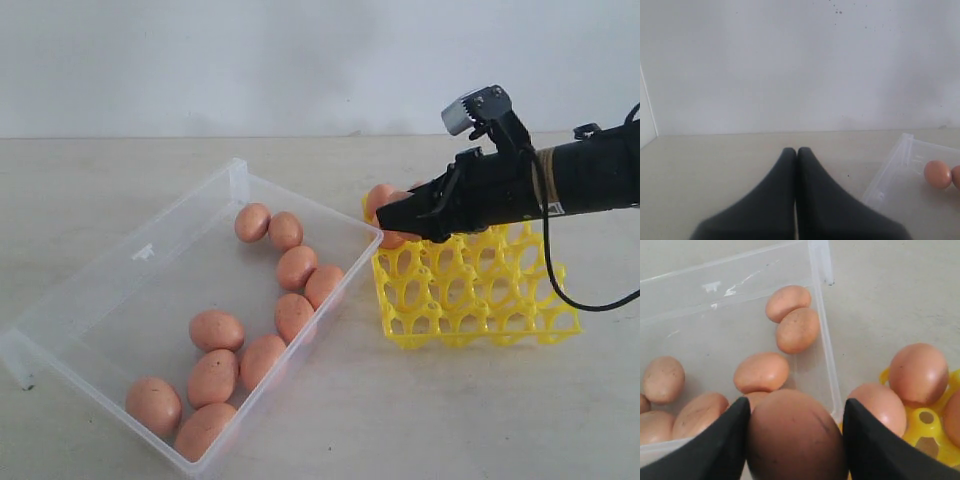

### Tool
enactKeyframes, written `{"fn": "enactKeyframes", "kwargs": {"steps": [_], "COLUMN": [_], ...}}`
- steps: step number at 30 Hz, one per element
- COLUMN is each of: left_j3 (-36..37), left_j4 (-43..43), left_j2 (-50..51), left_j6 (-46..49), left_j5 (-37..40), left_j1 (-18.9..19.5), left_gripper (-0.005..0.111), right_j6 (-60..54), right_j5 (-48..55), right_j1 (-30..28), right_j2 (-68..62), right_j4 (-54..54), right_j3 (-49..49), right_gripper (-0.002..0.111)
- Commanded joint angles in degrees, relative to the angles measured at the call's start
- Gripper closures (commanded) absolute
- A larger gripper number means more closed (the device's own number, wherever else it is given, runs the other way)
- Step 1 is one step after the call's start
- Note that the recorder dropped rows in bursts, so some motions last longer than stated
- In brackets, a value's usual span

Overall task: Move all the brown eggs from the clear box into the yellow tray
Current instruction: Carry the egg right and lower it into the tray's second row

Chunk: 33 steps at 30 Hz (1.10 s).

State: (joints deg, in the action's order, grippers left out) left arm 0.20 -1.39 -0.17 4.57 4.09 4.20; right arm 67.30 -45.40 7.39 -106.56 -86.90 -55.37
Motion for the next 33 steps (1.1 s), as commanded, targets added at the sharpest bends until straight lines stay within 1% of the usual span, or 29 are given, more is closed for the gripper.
{"fn": "enactKeyframes", "kwargs": {"steps": [1, 5, 6, 9, 14, 17, 20, 23, 26, 31, 33], "left_j3": [-0.2, -0.2, -0.2, -0.2, -0.2, -0.2, -0.2, -0.2, -0.2, -0.2, -0.2], "left_j4": [-0.3, -0.3, -0.3, -0.3, -0.3, -0.3, -0.3, -0.3, -0.3, -0.3, -0.3], "left_j2": [0.2, 0.2, 0.2, 0.2, 0.2, 0.2, 0.2, 0.2, 0.2, 0.2, 0.2], "left_j6": [0.3, 0.3, 0.3, 0.3, 0.3, 0.3, 0.3, 0.3, 0.3, 0.3, 0.3], "left_j5": [-0.7, -0.7, -0.7, -0.8, -0.8, -0.8, -0.8, -0.8, -0.8, -0.9, -0.9], "left_j1": [-0.3, -0.3, -0.3, -0.3, -0.3, -0.3, -0.3, -0.3, -0.3, -0.3, -0.3], "left_gripper": [0.111, 0.111, 0.111, 0.111, 0.111, 0.111, 0.111, 0.111, 0.111, 0.111, 0.111], "right_j6": [-6.3, -9.3, -10.3, -12.9, -12.4, -10.5, -10.0, -12.5, -13.6, -16.3, -17.3], "right_j5": [1.0, 1.0, 0.3, -4.0, -11.4, -13.2, -15.3, -18.2, -17.5, -10.7, -9.4], "right_j1": [-0.4, -0.5, -1.1, -3.2, -8.2, -10.5, -10.9, -10.8, -10.8, -10.8, -10.8], "right_j2": [-1.3, -2.4, -2.7, -4.1, -6.5, -7.3, -8.2, -8.4, -8.4, -8.9, -9.8], "right_j4": [6.3, 14.6, 17.8, 20.7, 20.6, 17.1, 12.8, 13.4, 15.0, 13.8, 13.8], "right_j3": [-0.1, -0.1, -0.1, -0.1, -0.1, 0.1, 0.1, 0.1, 0.1, 0.1, 0.1], "right_gripper": [0.108, 0.108, 0.108, 0.108, 0.108, 0.108, 0.108, 0.108, 0.108, 0.108, 0.108]}}
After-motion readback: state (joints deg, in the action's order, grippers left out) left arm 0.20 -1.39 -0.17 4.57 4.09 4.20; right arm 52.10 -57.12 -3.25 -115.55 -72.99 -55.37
